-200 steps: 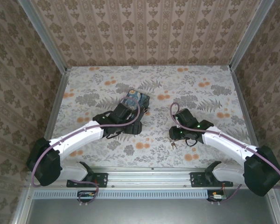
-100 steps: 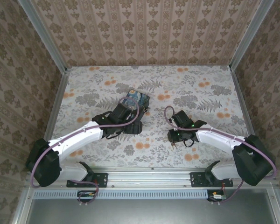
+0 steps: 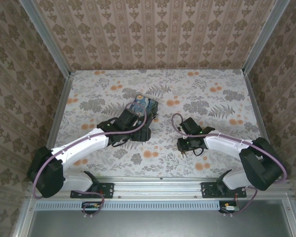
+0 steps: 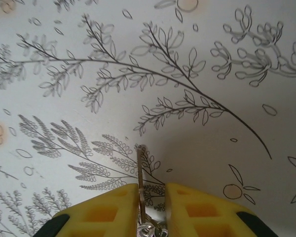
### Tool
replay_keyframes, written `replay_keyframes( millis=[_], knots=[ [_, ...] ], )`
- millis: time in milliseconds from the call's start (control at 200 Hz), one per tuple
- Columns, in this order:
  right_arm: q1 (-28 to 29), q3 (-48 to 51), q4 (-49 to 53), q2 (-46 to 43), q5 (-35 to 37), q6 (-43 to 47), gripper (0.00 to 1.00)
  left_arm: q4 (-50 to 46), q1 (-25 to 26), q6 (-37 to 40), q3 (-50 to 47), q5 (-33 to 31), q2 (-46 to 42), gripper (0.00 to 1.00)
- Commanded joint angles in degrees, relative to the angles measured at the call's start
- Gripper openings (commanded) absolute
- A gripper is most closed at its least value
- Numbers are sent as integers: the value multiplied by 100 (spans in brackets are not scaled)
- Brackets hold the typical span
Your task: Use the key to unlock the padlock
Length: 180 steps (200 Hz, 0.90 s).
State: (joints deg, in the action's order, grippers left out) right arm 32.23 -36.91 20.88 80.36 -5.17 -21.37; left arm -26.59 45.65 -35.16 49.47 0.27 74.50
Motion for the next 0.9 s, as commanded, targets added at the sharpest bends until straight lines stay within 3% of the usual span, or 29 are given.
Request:
replay_keyframes(
  millis=[0,165,410,550,640,740,895],
  knots=[
    [55,-89,3,85,-98,-4,23,29,-60,44,-33,74,-111,100],
    [98,-72,16,59,-109,10,23,99,-110,44,-79,123,-111,100],
    [125,-79,50,60,-133,35,7,132,-135,94,-84,206,-111,100],
    [121,-147,106,-22,-315,143,2,201,-174,261,-91,633,-120,100],
    [117,-258,77,-320,-870,306,1,337,-261,659,-148,1417,-64,96],
    [102,-482,15,-552,-1928,464,2,539,-370,947,-201,2377,-22,89],
    [20,-709,-470,-716,-3586,423,2,1372,-399,1025,-502,3320,-237,82]
  ],
)
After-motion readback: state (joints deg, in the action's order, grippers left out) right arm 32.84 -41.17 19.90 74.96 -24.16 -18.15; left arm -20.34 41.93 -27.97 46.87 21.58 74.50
